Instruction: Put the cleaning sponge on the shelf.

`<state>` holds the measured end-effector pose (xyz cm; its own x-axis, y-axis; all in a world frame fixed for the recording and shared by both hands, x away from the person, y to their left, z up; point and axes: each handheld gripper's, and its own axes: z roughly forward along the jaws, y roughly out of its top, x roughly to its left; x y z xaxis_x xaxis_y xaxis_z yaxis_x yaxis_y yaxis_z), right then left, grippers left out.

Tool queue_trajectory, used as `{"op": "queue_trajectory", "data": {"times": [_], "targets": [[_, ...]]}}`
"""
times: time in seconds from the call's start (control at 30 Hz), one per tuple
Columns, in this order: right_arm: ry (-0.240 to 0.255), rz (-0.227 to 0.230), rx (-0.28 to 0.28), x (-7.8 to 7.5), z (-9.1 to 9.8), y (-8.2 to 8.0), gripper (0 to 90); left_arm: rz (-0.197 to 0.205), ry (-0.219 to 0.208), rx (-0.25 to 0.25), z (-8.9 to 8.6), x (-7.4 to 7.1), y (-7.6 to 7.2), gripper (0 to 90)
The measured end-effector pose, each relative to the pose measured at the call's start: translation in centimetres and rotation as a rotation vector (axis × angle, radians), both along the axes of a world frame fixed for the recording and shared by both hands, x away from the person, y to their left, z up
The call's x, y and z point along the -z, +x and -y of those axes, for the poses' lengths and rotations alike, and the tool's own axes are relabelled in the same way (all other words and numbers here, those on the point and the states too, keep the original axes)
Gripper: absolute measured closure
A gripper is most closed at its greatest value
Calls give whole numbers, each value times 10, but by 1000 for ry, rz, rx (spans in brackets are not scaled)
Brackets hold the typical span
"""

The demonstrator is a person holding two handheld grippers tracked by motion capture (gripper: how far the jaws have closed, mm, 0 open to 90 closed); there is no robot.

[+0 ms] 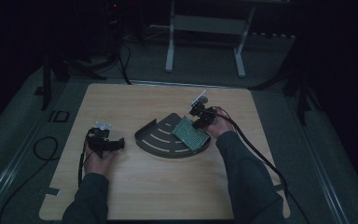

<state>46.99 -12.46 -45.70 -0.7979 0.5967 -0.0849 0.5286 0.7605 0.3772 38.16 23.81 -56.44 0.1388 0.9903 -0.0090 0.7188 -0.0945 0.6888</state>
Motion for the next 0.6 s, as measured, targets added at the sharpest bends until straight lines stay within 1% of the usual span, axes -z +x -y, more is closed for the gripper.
{"op": "queue_trajectory", "data": {"times": [0.1, 0.23, 0.33, 0.5, 0.53, 0.6], "targets": [[-6, 9, 0, 1, -1, 0, 896, 0, 0, 0, 0, 0, 0, 31], [-27, 20, 3, 4, -1, 2, 896, 0, 0, 0, 0, 0, 0, 30], [-27, 23, 8, 6, -1, 3, 895, 0, 0, 0, 0, 0, 0, 31], [-41, 34, 7, 9, -2, 3, 895, 0, 0, 0, 0, 0, 0, 30], [-47, 41, 8, 11, -2, 3, 895, 0, 0, 0, 0, 0, 0, 30], [-47, 37, 13, 13, -2, 4, 894, 0, 0, 0, 0, 0, 0, 31]]}}
